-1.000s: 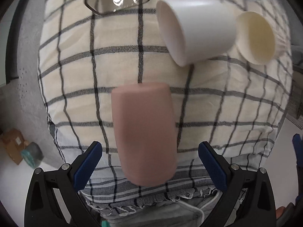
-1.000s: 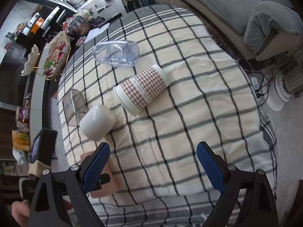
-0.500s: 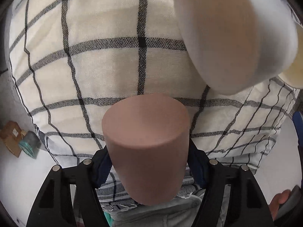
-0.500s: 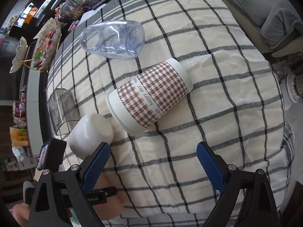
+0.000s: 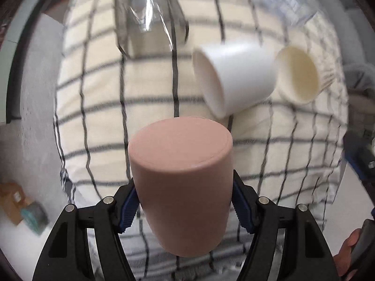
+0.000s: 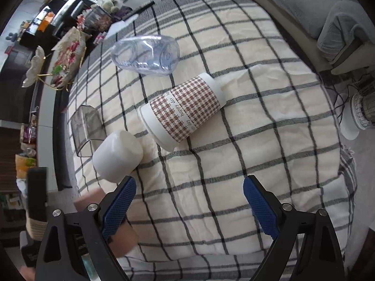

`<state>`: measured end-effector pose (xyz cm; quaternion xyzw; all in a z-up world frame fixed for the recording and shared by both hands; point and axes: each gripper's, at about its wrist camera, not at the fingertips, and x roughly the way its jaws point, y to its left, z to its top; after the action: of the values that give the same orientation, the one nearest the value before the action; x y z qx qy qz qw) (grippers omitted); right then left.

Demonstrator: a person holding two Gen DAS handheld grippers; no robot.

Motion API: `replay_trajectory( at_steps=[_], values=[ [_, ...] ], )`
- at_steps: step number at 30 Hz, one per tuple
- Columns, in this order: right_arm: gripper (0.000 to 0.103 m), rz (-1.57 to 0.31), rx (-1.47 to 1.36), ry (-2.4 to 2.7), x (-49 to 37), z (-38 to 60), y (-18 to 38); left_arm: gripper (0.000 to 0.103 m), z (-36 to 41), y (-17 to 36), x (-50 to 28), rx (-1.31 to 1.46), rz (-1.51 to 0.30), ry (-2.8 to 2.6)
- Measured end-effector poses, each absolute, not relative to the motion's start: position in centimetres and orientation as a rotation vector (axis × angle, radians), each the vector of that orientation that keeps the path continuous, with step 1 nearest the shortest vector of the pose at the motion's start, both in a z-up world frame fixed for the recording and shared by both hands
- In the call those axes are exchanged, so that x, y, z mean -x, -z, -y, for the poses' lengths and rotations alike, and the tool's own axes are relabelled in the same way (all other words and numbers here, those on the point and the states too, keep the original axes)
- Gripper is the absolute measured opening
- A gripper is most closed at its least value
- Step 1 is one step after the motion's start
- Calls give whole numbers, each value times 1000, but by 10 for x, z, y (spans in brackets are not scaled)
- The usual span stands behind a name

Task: Flip cup upside down

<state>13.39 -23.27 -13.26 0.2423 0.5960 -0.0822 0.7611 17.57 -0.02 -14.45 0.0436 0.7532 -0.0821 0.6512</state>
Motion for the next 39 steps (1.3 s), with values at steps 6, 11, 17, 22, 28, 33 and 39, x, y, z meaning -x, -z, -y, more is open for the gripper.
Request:
replay_trajectory(
  at_steps=[6, 11, 17, 22, 28, 33, 39],
  values=[
    [93, -1210, -437, 186, -110, 224, 129, 69, -26, 127, -149, 9, -1448, 174],
    [93, -1036, -367, 220, -88, 220, 125, 69, -31, 127, -131, -47, -1230, 110],
    [93, -955, -339, 229, -71, 215, 134, 69, -29, 122, -109, -70, -930, 95],
    [93, -943, -331, 235, -59, 218, 146, 69, -20, 127, -103, -56, -728, 95],
    [93, -936, -344, 244, -47, 228, 152, 69, -12, 144, -96, -67, -696, 95],
    [93, -924, -349, 237, -41, 229, 152, 70, -9, 153, -95, -82, -708, 98],
    [93, -920, -351, 229, -37, 230, 149, 88, -8, 149, -90, -107, -705, 64]
  ],
)
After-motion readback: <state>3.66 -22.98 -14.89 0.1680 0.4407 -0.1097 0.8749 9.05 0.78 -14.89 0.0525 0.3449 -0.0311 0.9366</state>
